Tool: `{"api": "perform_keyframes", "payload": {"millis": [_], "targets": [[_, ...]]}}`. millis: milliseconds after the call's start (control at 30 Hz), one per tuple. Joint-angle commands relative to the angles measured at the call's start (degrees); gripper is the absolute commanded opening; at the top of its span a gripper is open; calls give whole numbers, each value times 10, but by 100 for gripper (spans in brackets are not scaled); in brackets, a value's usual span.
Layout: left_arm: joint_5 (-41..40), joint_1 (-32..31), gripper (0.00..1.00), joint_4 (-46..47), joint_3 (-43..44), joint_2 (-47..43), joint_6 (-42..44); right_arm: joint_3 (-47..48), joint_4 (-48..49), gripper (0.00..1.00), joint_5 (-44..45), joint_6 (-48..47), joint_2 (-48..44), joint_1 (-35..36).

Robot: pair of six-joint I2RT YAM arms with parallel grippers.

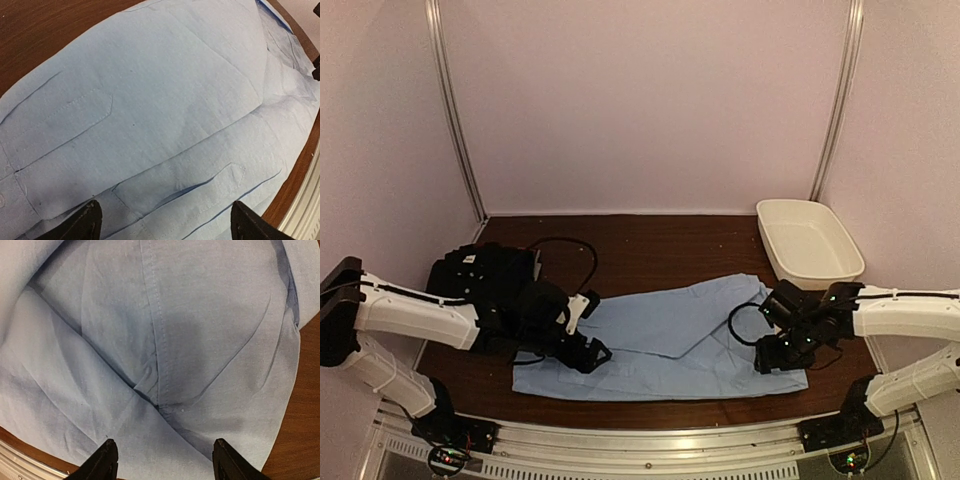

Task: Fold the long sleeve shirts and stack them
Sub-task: Smooth out the rectangle-folded shirt at the center of the board.

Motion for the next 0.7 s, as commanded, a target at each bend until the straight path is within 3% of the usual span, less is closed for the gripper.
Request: {"api": "perform_keyframes", "payload": {"millis": [0, 300, 667], "targets": [[21, -9, 91, 58, 26, 28, 9, 7, -8, 66, 37, 3, 24, 4], [-6, -15, 91, 39, 24, 79, 1, -1, 34, 66, 38, -7, 70, 4], [-47, -24, 91, 11, 14, 115, -3, 16, 21, 66, 62, -7, 60, 3]]}}
